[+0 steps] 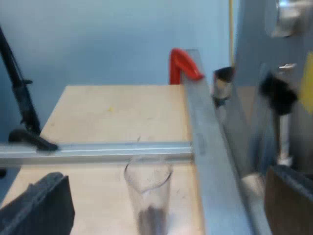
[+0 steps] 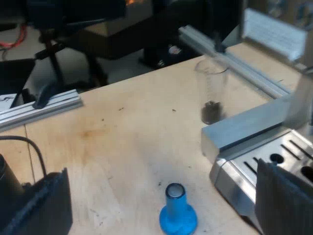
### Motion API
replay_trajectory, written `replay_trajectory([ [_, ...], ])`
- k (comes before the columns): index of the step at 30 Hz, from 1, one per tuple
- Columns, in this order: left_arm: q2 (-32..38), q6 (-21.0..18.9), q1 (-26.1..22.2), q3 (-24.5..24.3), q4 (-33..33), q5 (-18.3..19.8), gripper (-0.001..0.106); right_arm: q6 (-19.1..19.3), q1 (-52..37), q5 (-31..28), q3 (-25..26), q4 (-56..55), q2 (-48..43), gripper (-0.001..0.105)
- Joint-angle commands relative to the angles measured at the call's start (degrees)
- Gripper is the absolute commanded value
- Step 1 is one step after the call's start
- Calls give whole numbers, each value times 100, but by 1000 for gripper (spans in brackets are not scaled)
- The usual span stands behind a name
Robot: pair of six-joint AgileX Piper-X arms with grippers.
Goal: Pour the beans into the coffee machine
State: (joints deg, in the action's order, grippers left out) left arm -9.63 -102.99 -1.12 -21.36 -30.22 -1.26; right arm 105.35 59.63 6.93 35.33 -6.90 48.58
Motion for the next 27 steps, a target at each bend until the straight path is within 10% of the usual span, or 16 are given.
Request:
replay_trajectory([
  [1, -47, -156, 8, 575, 181, -435, 80, -20, 6, -34, 20, 265, 75, 78],
  [13, -462, -166, 8, 1291, 1989, -637, 80, -20, 6, -70, 20, 463, 219, 78],
  [27, -3799, -125, 8, 1390, 4574, -641, 80, -20, 6, -814, 20, 463, 219, 78],
])
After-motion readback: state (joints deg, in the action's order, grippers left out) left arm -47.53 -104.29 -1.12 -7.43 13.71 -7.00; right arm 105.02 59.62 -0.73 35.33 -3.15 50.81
